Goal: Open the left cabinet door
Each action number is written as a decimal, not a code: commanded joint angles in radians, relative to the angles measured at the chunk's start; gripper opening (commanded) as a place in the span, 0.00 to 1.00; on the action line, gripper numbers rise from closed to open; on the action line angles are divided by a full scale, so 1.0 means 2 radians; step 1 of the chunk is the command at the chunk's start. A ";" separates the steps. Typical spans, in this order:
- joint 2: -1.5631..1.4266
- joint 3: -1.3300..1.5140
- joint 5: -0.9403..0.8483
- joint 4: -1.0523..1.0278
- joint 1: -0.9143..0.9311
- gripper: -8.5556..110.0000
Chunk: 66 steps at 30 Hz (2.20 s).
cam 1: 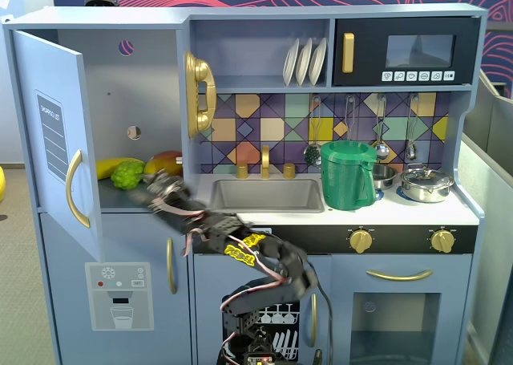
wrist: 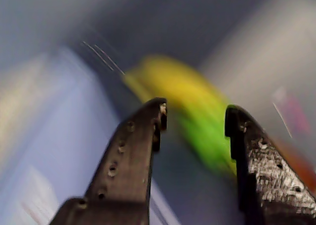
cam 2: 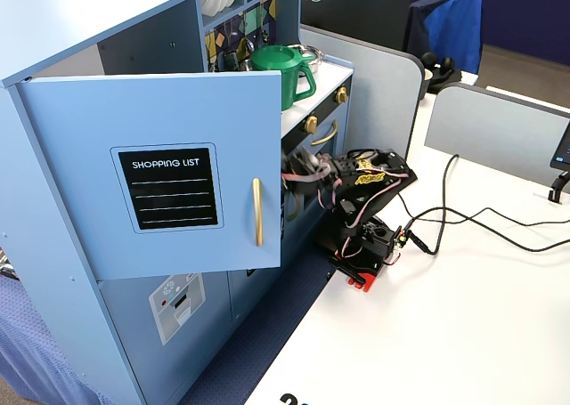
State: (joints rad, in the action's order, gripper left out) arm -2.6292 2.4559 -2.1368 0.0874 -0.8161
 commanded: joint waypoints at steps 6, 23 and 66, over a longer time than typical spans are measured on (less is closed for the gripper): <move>-0.077 -0.064 0.172 -0.469 0.315 0.12; -0.115 0.071 0.324 -0.754 0.379 0.11; -0.275 0.271 0.420 -0.795 0.426 0.07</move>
State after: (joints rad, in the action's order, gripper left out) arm -3.1830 2.9161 -1.3116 -1.3898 0.0138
